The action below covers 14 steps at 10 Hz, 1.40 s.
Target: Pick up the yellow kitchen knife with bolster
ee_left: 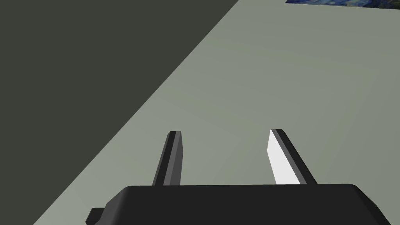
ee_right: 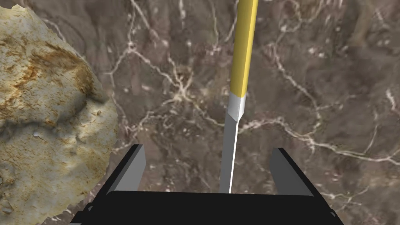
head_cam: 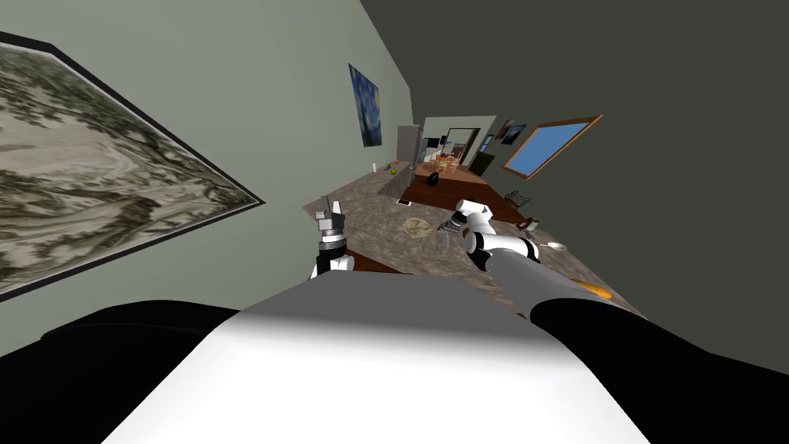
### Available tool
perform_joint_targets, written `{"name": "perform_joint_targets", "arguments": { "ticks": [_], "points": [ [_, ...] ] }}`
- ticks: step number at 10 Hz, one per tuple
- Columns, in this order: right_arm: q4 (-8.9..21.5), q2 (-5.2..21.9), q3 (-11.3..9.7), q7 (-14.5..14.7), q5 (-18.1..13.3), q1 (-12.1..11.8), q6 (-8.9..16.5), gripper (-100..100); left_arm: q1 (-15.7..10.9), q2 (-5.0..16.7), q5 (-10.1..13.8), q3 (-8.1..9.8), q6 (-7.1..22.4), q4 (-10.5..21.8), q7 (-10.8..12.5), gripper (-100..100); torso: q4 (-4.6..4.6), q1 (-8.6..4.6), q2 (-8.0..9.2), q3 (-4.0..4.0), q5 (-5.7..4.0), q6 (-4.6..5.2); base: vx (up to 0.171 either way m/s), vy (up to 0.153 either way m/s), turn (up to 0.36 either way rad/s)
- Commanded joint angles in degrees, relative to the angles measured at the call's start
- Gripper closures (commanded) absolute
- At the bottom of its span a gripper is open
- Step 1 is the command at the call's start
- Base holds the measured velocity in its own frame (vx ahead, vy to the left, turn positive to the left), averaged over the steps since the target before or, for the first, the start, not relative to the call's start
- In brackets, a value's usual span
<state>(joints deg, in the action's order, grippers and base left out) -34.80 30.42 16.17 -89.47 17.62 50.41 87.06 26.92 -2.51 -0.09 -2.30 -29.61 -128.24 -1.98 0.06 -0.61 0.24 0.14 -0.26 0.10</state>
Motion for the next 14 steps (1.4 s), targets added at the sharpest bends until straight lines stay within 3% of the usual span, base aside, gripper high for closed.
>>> {"name": "perform_joint_targets", "arguments": {
  "ticks": [1, 3, 4, 5, 6, 7, 8, 12, 13, 14],
  "points": [
    [0.98, -0.01, 0.41, -1.69, 0.32, 1.09, 0.18, -100, 0.00, 0.00, 0.00, 0.00, 0.00, 0.00, 0.00, 0, 0.00, 0.00, 0.00, 0.00, 0.00, 0.00, -0.053, -0.083, 0.172],
    [1.28, 0.00, 0.48, -1.80, 0.37, 1.30, 0.12, -100, 0.00, 0.00, 0.00, 0.00, 0.00, 0.00, 0.00, 0, -0.01, 0.04, -0.02, -0.01, 0.01, 0.00, -0.039, -0.060, 0.111],
    [1.37, -0.01, 0.50, -1.99, 0.39, 1.39, 0.11, 0, 0.01, 0.00, 0.00, 0.00, 0.00, 0.00, 0.00, 0, -0.02, 0.15, -0.10, -0.05, 0.02, 0.04, -0.004, -0.007, -0.007],
    [1.94, -0.45, 0.54, -1.27, 0.16, 0.24, -1.63, -100, 0.01, -0.01, 0.00, 0.00, 0.00, 0.00, 0.00, 0, -0.04, 0.25, -0.17, -0.10, 0.05, 0.03, 0.022, 0.025, -0.035],
    [2.32, -0.74, 0.57, -0.80, 0.02, -0.52, -2.79, -100, 0.02, -0.01, 0.00, 0.00, 0.00, 0.00, 0.00, 0, -0.07, 0.37, -0.27, -0.16, 0.06, 0.04, 0.030, 0.041, -0.115],
    [2.21, -0.56, 0.52, -1.19, 0.08, 0.12, -1.96, -100, 0.02, -0.01, 0.00, 0.00, 0.00, 0.00, 0.00, 0, -0.08, 0.43, -0.32, -0.19, 0.08, 0.04, 0.011, 0.019, -0.031],
    [2.15, -0.60, 0.53, -1.13, 0.06, 0.00, -2.10, 100, 0.01, -0.01, 0.00, -0.01, 0.00, 0.00, 0.00, 0, -0.07, 0.39, -0.28, -0.17, 0.08, 0.01, 0.000, 0.000, 0.000],
    [2.25, -0.58, 0.68, -1.45, 0.18, 0.01, -1.87, 100, 0.01, -0.01, 0.00, -0.01, 0.00, 0.00, 0.00, 0, -0.08, 0.29, -0.24, -0.15, 0.08, -0.09, 0.000, -0.001, -0.006],
    [2.25, -0.58, 0.69, -1.45, 0.18, 0.02, -1.88, 0, 0.01, -0.01, 0.00, -0.01, 0.00, 0.00, 0.00, 0, -0.08, 0.28, -0.25, -0.16, 0.08, -0.09, 0.000, 0.000, 0.000],
    [1.46, -0.08, 0.51, -1.85, 0.35, 1.18, -0.18, 100, 0.01, -0.01, 0.00, -0.01, 0.00, 0.00, 0.00, 0, -0.09, 0.27, -0.25, -0.16, 0.08, -0.08, -0.023, -0.028, 0.116]
  ]
}}
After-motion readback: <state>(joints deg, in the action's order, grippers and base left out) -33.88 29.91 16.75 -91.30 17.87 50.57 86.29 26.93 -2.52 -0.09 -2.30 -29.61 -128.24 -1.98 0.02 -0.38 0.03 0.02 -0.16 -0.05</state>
